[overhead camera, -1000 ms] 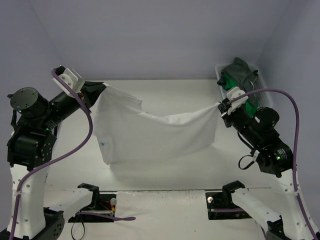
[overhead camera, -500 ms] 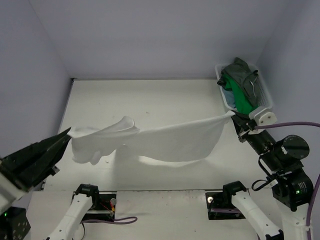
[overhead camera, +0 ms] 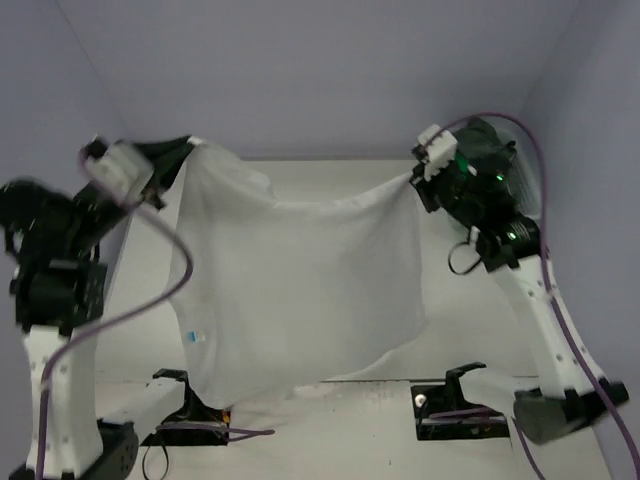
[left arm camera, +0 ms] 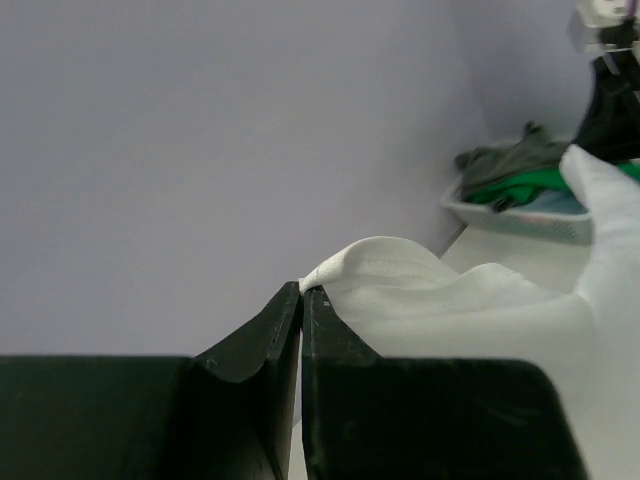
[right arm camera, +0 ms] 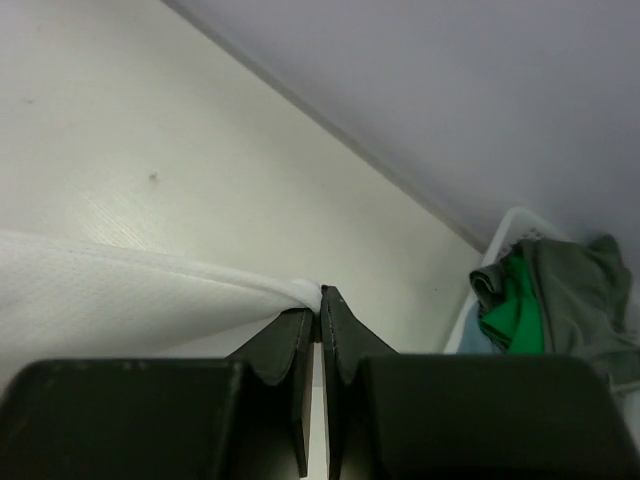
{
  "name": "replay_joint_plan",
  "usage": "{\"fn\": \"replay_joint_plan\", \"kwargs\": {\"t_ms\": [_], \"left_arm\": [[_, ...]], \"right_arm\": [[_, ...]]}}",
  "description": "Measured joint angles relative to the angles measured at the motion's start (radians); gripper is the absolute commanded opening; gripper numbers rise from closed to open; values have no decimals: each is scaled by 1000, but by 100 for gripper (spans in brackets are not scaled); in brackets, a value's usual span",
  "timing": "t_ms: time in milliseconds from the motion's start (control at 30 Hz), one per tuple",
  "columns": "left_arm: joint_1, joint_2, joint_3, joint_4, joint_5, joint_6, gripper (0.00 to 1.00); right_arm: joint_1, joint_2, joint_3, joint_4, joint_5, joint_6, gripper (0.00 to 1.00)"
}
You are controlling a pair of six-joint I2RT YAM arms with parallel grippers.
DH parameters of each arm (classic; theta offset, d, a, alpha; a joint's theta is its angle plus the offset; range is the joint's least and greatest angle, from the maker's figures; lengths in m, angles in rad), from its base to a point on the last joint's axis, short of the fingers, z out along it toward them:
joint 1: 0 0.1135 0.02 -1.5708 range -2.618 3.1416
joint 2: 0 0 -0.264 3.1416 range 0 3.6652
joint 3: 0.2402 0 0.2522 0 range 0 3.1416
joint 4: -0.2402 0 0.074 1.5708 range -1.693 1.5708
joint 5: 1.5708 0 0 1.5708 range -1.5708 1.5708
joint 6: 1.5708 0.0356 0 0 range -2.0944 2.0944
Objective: Fold and stack the t-shirts
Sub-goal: Flatten the tshirt out
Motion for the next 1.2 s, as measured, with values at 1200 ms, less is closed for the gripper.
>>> {"fn": "replay_joint_plan", "kwargs": {"t_ms": [1200], "left_arm": [[-272,156,-50,-99,-401,233,0]], "right_arm": [[59,167,-16,-95,122,-89,0]]}}
